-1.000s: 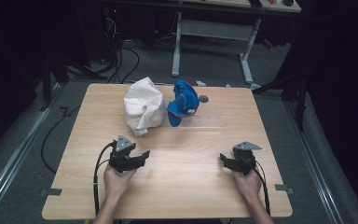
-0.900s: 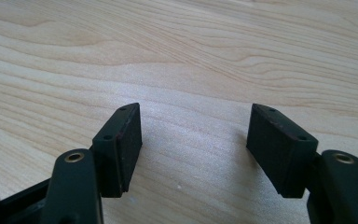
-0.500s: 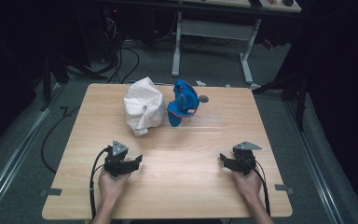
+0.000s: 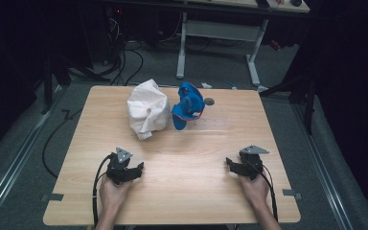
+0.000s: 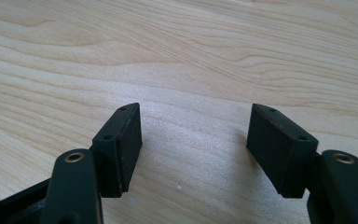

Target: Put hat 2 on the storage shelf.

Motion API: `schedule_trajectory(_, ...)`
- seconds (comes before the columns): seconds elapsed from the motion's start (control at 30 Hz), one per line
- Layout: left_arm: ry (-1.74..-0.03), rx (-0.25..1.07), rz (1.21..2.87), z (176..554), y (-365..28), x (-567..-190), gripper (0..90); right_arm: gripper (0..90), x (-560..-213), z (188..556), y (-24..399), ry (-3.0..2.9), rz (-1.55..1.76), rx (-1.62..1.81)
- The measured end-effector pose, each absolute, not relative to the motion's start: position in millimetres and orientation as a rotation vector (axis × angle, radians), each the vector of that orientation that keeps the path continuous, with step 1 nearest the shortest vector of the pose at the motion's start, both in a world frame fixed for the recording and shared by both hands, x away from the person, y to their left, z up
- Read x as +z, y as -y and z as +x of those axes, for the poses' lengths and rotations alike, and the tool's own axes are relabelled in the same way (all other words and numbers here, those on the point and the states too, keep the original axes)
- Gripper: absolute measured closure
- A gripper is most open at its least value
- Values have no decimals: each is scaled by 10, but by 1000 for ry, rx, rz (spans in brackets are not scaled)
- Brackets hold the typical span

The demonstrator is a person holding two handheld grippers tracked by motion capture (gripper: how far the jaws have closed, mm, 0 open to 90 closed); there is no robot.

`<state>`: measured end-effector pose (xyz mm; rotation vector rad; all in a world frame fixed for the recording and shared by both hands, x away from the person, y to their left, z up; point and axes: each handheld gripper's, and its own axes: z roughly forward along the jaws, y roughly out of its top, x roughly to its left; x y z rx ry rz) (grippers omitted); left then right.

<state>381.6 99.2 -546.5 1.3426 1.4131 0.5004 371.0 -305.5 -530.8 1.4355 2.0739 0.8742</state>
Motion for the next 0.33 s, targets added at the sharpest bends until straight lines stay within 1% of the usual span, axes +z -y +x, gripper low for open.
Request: schedule_trajectory(0.33,-1419,505,1339,3816,-991,-5466,289,355,-5308,3710,3054,-2074,1437,875)
